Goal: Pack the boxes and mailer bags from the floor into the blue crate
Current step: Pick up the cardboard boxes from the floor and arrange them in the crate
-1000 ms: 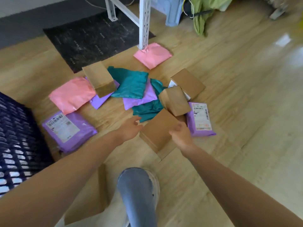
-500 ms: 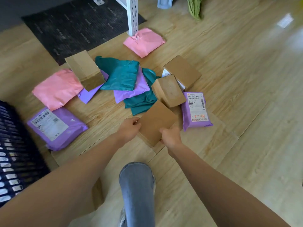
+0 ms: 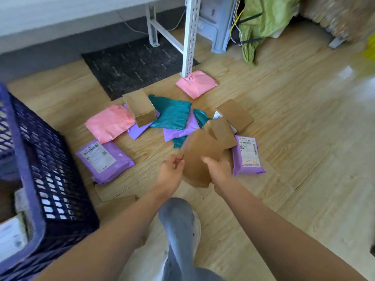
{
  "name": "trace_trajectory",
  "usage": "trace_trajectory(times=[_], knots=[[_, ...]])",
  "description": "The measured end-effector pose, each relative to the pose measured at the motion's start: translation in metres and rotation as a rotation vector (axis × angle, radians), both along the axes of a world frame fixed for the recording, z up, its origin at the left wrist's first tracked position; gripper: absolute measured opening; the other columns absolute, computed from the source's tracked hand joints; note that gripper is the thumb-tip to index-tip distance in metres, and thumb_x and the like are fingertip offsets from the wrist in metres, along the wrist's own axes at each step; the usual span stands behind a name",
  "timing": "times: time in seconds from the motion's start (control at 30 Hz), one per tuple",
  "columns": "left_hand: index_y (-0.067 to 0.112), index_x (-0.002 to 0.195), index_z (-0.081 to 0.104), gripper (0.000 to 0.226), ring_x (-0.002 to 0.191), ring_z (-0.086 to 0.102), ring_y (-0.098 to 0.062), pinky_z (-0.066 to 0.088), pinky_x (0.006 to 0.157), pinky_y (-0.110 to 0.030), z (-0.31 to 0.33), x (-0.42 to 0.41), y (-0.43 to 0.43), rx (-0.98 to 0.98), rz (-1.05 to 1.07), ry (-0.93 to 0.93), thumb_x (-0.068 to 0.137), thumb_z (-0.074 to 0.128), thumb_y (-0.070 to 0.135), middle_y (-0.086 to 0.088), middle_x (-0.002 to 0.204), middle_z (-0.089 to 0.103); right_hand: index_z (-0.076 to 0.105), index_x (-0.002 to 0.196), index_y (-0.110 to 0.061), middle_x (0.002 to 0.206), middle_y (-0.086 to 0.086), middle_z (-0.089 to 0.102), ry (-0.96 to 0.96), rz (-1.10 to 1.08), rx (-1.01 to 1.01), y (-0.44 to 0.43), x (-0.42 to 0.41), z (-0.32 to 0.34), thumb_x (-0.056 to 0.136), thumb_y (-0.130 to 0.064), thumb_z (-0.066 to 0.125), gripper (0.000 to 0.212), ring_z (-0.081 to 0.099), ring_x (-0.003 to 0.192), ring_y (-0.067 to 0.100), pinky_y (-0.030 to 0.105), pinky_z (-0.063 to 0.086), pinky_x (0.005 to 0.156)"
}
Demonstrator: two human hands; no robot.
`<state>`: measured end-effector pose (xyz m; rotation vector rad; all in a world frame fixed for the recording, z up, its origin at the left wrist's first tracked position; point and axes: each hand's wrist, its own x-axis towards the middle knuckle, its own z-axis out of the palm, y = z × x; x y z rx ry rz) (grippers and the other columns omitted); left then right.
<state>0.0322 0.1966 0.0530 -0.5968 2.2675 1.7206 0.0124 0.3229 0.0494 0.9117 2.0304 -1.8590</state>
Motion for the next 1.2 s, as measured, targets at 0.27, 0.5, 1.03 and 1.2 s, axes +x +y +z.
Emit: trace_trajectory(times=[0.27, 0.5, 1.03, 1.2], knots=[[0.003, 0.112, 0.062, 0.023, 0.092, 0.051, -0.012, 0.040, 0.063, 0.000, 0.099, 0.016, -0.073, -0.022, 0.084, 0.248, 0.095, 0.046, 0.001, -0.001, 0.107, 0.054, 0.052, 0.126, -0.022, 0.122, -0.008, 0.061, 0.028, 0.148, -0.080, -0.074, -0.009, 0.096, 0.060, -0.055, 0.078, 0.078, 0.059, 0.109, 0.017, 0.040, 0.049, 0.098], [0.042, 0.089, 0.064, 0.021, 0.137, 0.026, -0.026, 0.023, 0.115, -0.044, 0.169, 0.049, -0.152, -0.158, 0.148, 0.366, 0.092, 0.056, 0.022, -0.001, 0.142, 0.028, 0.052, 0.125, -0.020, 0.114, 0.000, 0.065, 0.055, 0.400, -0.165, -0.161, 0.007, 0.169, 0.052, -0.069, 0.076, 0.091, 0.063, 0.098, 0.019, 0.033, 0.053, 0.072], [0.014, 0.140, 0.041, 0.069, 0.124, 0.046, -0.030, 0.031, 0.106, -0.047, 0.212, 0.146, -0.316, 0.346, 0.564, 0.028, 0.091, 0.036, 0.063, -0.010, 0.138, 0.048, 0.056, 0.110, -0.016, 0.093, 0.008, 0.065, -0.035, 0.684, -0.462, -0.301, 0.064, 0.198, 0.062, -0.063, 0.070, 0.068, 0.061, 0.094, 0.027, 0.053, 0.046, 0.094], [0.010, 0.133, 0.047, 0.072, 0.105, 0.058, -0.028, 0.050, 0.082, -0.042, 0.197, 0.168, -0.345, 0.465, 0.590, -0.056, 0.088, 0.040, 0.066, -0.012, 0.126, 0.057, 0.064, 0.100, -0.016, 0.102, 0.012, 0.065, -0.075, 0.782, -0.615, -0.323, 0.085, 0.192, 0.082, -0.059, 0.052, 0.048, 0.057, 0.100, 0.030, 0.048, 0.044, 0.095]])
